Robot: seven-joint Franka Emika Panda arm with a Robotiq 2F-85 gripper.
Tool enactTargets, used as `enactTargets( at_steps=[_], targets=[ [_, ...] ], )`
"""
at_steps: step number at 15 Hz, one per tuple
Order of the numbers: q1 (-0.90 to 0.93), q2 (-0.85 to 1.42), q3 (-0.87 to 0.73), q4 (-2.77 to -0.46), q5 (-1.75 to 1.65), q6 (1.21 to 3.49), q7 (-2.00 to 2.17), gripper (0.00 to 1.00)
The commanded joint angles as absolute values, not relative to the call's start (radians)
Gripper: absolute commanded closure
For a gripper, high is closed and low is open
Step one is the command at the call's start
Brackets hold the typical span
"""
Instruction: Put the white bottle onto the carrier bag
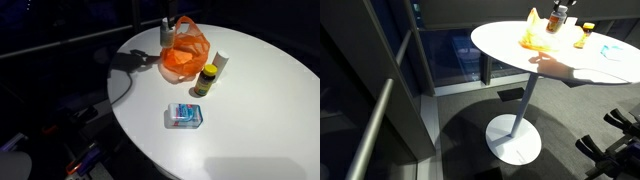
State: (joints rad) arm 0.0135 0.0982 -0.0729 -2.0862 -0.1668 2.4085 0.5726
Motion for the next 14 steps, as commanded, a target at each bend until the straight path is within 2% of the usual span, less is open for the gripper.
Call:
enactTargets(
  at_steps=[1, 13, 14],
  targets=[
    [-0.009, 0.121, -0.093, -2.043, -0.192, 2.375, 0.598, 0.81],
    [-0.001, 0.201, -0.118, -2.059, -0.185, 2.381, 0.602, 0.81],
    [-0.002, 0.195, -0.117, -2.060, -0.181, 2.375, 0.595, 0.63]
  ],
)
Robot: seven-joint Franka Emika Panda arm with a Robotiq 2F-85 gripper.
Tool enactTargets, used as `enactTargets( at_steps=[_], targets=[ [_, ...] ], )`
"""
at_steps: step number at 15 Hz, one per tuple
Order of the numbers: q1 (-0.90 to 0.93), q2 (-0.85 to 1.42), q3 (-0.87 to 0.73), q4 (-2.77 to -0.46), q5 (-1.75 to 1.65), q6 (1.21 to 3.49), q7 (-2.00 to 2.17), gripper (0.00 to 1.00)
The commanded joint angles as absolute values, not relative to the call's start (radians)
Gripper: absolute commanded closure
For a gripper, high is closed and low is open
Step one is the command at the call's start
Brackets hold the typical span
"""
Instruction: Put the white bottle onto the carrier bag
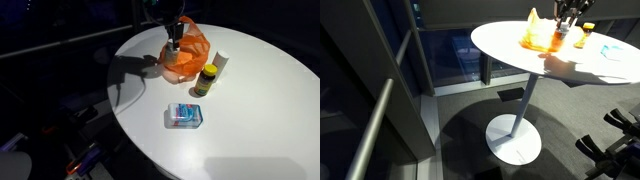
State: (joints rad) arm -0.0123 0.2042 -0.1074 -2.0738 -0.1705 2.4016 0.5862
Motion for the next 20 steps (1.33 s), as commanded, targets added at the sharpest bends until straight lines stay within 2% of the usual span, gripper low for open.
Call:
enactTargets(
  at_steps=[1, 2, 6, 16, 19, 20],
  targets=[
    [-0.004, 0.182, -0.115, -2.065, -0.174, 2.372, 0.584, 0.31],
    [-0.004, 0.171, -0.115, -2.069, -0.175, 2.368, 0.580, 0.30],
    [-0.016, 0.085, -0.101, -2.082, -0.141, 2.291, 0.510, 0.01],
    [-0.048, -0.104, -0.097, -2.011, 0.019, 1.836, 0.141, 0.00],
    [-0.057, -0.117, -0.096, -1.991, 0.003, 1.768, 0.106, 0.00],
    [-0.056, -0.112, -0.088, -2.016, -0.002, 1.815, 0.146, 0.00]
  ],
)
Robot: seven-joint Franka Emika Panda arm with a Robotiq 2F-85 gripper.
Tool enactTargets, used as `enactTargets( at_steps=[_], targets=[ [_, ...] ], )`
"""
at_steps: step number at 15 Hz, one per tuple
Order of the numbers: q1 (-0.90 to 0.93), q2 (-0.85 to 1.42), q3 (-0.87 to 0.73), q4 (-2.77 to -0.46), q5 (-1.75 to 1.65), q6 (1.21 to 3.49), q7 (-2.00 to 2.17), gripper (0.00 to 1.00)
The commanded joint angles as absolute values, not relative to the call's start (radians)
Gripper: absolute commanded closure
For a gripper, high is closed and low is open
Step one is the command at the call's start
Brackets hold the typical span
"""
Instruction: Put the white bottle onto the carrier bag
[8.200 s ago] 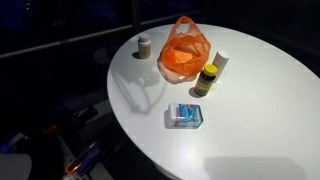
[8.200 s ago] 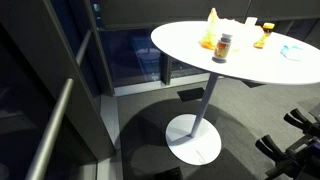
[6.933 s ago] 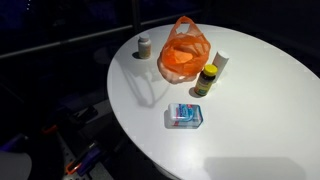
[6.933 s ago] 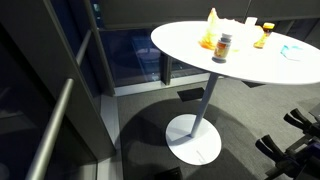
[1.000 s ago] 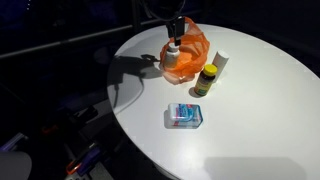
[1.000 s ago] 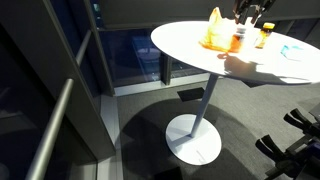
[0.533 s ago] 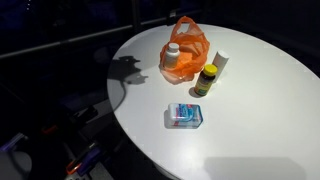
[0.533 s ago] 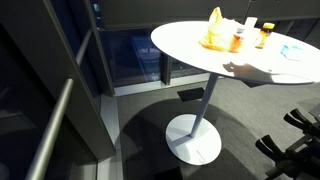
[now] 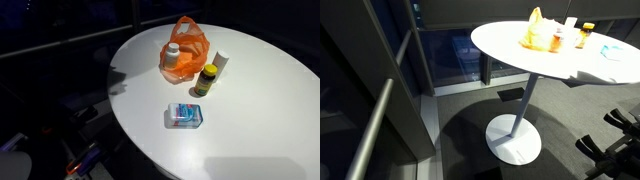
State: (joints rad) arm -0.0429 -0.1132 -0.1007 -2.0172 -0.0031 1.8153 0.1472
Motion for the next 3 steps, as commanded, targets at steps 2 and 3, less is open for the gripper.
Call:
enactTargets(
  at_steps=[2, 3],
  targets=[
    [-0.057, -0.113, -0.089, -2.015, -0.002, 1.809, 0.144, 0.00],
    [-0.057, -0.111, -0.088, -2.017, -0.002, 1.810, 0.144, 0.00]
  ],
)
